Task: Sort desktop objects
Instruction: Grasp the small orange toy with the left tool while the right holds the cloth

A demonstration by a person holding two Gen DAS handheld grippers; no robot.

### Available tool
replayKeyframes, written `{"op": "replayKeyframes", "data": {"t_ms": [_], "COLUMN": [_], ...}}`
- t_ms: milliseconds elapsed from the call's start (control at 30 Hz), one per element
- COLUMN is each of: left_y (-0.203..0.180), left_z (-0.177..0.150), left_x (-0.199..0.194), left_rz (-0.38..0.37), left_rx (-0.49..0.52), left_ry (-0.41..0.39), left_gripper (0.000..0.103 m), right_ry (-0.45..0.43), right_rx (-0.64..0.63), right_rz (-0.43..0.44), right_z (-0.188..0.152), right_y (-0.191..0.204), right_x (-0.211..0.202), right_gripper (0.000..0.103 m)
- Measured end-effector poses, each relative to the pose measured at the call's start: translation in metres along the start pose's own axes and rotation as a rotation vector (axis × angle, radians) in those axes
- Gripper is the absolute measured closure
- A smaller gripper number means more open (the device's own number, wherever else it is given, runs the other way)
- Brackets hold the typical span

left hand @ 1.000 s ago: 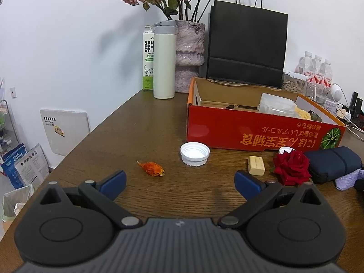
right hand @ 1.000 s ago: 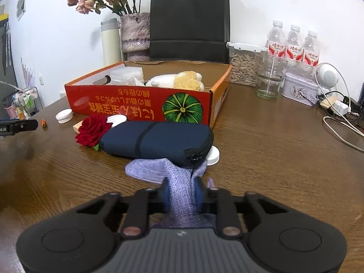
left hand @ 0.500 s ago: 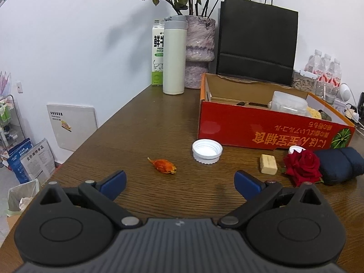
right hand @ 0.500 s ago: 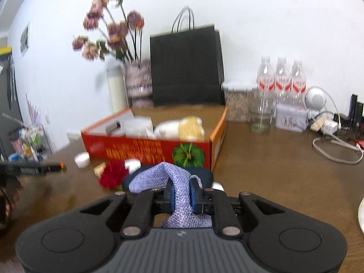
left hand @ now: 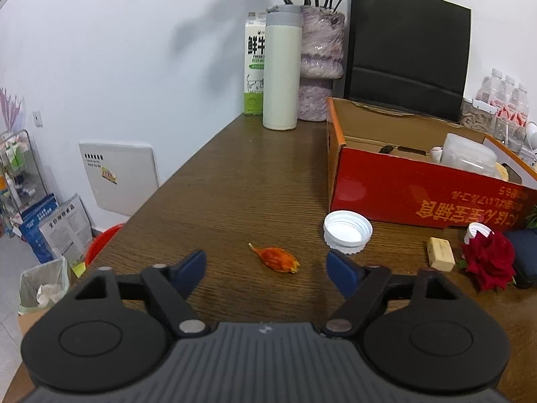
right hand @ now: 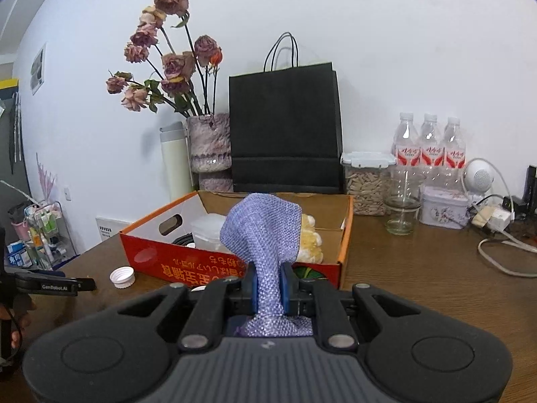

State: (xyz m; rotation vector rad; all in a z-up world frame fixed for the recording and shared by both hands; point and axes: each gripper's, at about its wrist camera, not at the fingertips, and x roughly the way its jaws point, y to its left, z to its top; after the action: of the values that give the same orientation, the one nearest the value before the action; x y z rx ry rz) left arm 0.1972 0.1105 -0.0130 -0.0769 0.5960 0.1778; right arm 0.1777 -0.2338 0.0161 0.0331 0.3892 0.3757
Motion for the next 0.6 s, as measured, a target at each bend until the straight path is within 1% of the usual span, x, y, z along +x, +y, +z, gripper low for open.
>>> {"op": "replayKeyframes", "data": {"t_ms": [100, 200, 267, 367, 400, 433, 467, 500, 600], "left_y": [0.001, 0.000, 0.000, -0.001, -0.001, -0.002, -0.001, -0.001, -0.002], "left_z": [0.002, 0.003, 0.003, 0.004, 0.003, 0.003, 0.003, 0.003, 0.002], "left_x": [0.006, 0.011, 0.013, 0.014, 0.014, 0.013, 0.013, 0.013, 0.011], "left_rz": [-0.026, -0.033, -0.028, -0.020, -0.020, -0.022, -0.024, -0.026, -0.035], "left_rx": [-0.008, -0.014, -0.016, -0.010, -0.010, -0.011, -0.013, -0.016, -0.023], "left_ry": [0.020, 0.041, 0.040, 0.040, 0.039, 0.039, 0.038, 0.039, 0.035], "left_gripper": [0.036, 0.046, 0.051, 0.067, 0.078, 0.084, 0.086, 0.091, 0.091], "right_ry": [0.028, 0.039, 0.041, 0.047, 0.048, 0.049, 0.050, 0.049, 0.044], "right_rx": [-0.007, -0.002, -0.001, -0.008, -0.011, -0.013, -0.015, -0.017, -0.024], "right_rz": [-0.008, -0.011, -0.011, -0.006, -0.006, -0.005, -0.004, -0.004, -0.007], "right_z": [-0.007, -0.012, -0.014, -0.016, -0.017, -0.018, -0.018, -0.019, -0.020], "right_y": [0.002, 0.001, 0.000, 0.002, 0.003, 0.003, 0.004, 0.005, 0.007], "right_x": [0.009, 0.012, 0.012, 0.012, 0.012, 0.012, 0.012, 0.011, 0.009], "right_gripper": [0.091, 0.091, 0.091, 0.091, 0.091, 0.091, 0.091, 0.091, 0.091]}}
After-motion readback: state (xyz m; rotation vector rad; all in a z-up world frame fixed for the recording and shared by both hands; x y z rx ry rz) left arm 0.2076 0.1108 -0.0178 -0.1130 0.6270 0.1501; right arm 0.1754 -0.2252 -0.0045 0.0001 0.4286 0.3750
